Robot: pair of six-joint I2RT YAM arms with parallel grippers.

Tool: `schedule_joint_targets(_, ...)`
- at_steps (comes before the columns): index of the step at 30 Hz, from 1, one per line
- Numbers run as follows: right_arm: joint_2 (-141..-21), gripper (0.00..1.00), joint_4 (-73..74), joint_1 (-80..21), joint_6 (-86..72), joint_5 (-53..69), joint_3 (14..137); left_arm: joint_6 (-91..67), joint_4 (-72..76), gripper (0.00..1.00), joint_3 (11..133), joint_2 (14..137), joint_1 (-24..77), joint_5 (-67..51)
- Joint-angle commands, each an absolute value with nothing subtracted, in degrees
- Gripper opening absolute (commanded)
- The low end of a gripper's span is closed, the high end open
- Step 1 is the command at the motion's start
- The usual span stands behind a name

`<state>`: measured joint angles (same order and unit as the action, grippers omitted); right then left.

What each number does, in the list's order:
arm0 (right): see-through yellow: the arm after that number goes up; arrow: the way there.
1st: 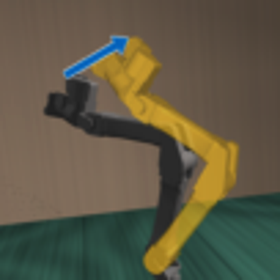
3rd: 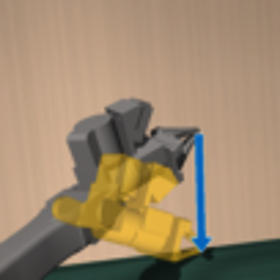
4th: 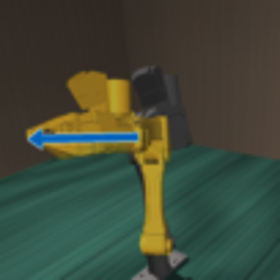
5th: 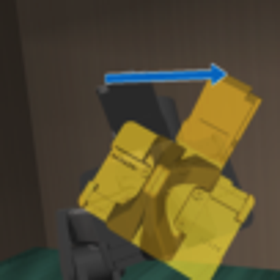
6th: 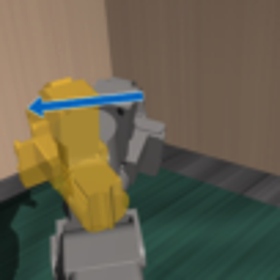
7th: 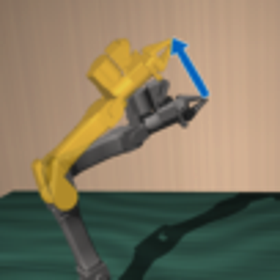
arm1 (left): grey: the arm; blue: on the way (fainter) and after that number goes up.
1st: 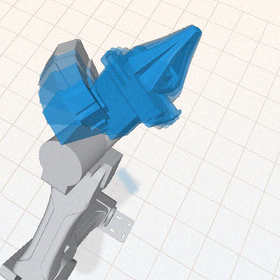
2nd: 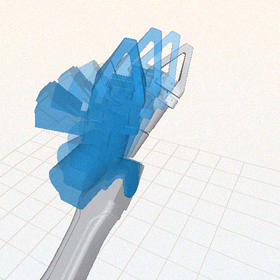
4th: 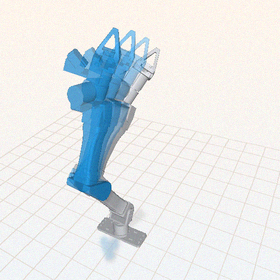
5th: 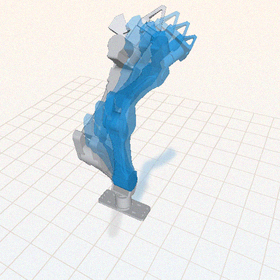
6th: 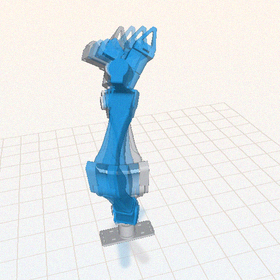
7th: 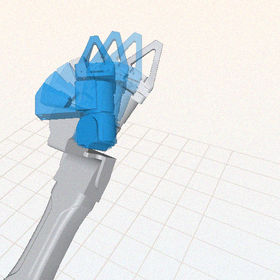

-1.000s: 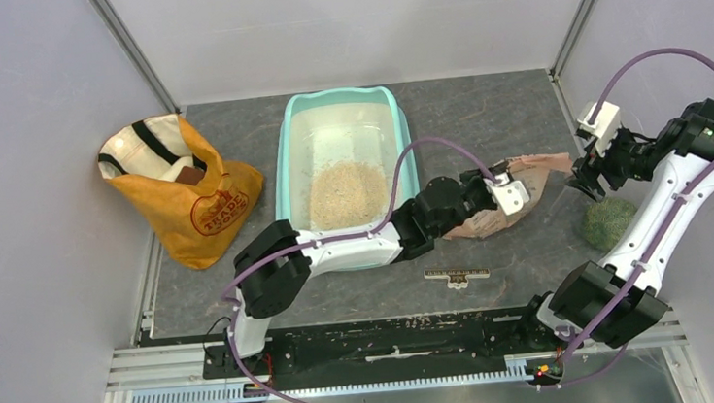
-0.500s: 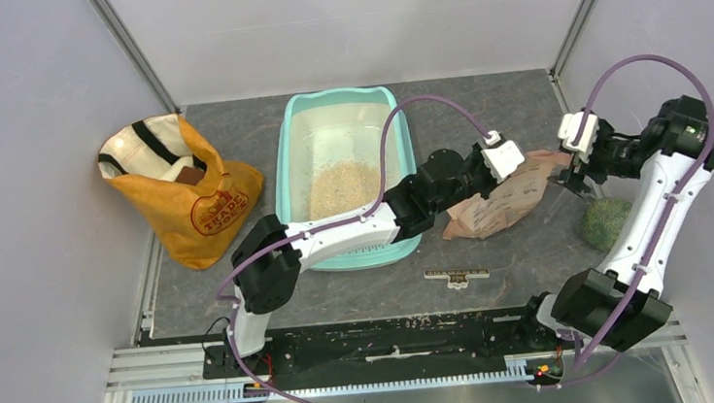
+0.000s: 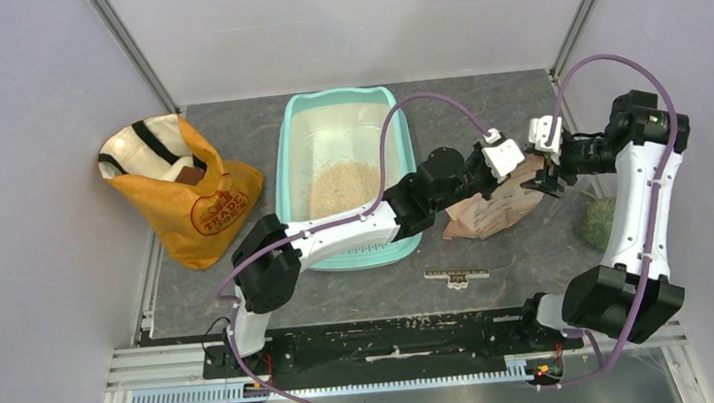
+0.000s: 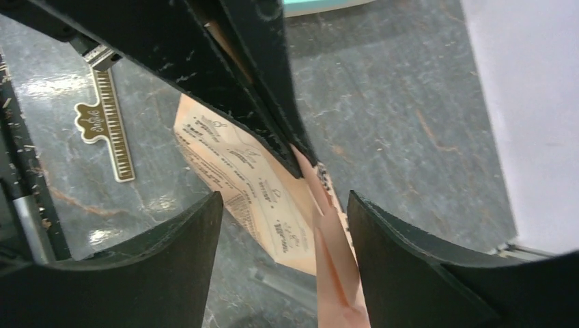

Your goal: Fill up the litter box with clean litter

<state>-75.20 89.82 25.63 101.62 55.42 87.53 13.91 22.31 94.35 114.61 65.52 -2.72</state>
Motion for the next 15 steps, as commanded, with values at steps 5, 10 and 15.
schedule_joint_targets(5,-77.62,0.56,85.66,24.26,96.84,49.6,84.59,11.92,24.43,0.02,96.18,113.22,64.58,-4.66)
schedule_joint_targets(10,-77.62,0.0,80.19,24.26,89.27,47.87,84.26,12.53,22.35,0.02,95.16,111.37,64.54,-5.3)
schedule_joint_targets(15,-77.18,0.0,76.74,24.26,82.42,48.95,84.72,13.72,12.66,0.72,91.97,105.05,64.15,-4.84)
